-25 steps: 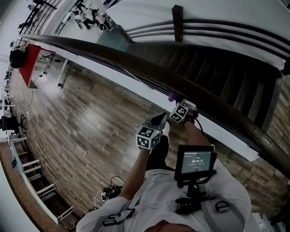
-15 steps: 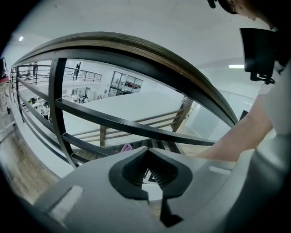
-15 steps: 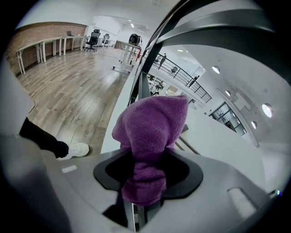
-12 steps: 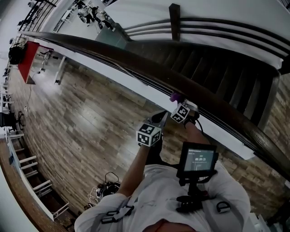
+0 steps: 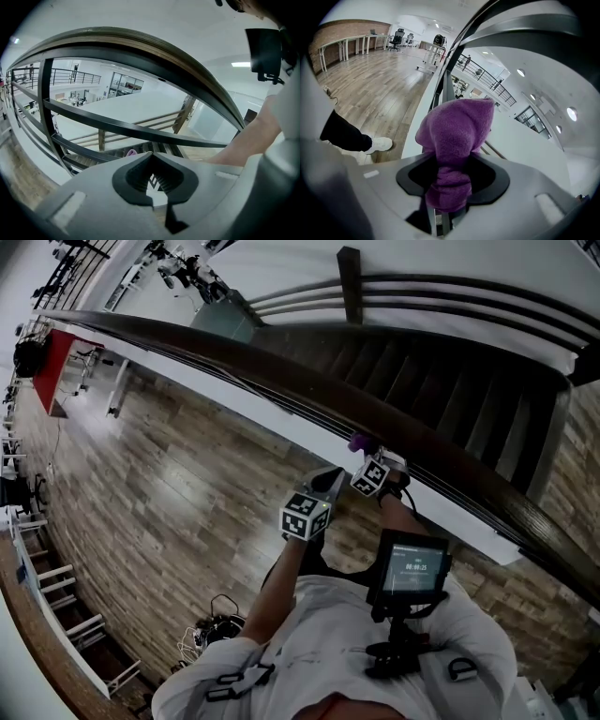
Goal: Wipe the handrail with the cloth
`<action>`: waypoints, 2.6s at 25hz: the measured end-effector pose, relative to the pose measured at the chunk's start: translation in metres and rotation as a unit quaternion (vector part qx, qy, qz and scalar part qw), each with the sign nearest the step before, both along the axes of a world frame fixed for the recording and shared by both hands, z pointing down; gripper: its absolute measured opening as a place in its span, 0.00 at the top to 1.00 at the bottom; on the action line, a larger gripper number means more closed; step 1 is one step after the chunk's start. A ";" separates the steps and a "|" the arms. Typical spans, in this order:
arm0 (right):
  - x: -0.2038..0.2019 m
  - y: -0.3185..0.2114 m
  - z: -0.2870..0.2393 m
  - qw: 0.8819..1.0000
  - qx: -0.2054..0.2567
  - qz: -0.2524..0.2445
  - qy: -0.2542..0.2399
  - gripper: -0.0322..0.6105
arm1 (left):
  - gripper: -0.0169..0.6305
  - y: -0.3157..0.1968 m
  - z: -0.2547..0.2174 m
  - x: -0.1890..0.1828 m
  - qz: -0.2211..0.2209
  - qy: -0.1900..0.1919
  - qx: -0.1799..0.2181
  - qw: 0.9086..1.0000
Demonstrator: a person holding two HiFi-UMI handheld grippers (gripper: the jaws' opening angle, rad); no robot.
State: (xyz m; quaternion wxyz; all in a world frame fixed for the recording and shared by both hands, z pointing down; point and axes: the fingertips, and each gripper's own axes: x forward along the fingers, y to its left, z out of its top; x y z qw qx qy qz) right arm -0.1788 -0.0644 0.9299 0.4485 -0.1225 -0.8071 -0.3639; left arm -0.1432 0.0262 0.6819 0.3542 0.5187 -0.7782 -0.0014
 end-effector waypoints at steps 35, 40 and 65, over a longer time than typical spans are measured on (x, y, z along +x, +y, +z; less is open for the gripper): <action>0.192 -0.153 0.006 0.995 0.038 0.090 0.016 0.65 | 0.97 -0.152 0.011 0.138 0.179 -0.010 -0.003 0.984; 0.215 -0.173 0.004 0.993 0.042 0.105 0.016 0.64 | 0.97 -0.172 0.013 0.164 0.208 -0.006 -0.005 0.978; 0.393 -0.318 -0.009 0.974 0.126 0.187 0.009 0.62 | 0.97 -0.286 0.036 0.312 0.342 0.028 0.005 0.939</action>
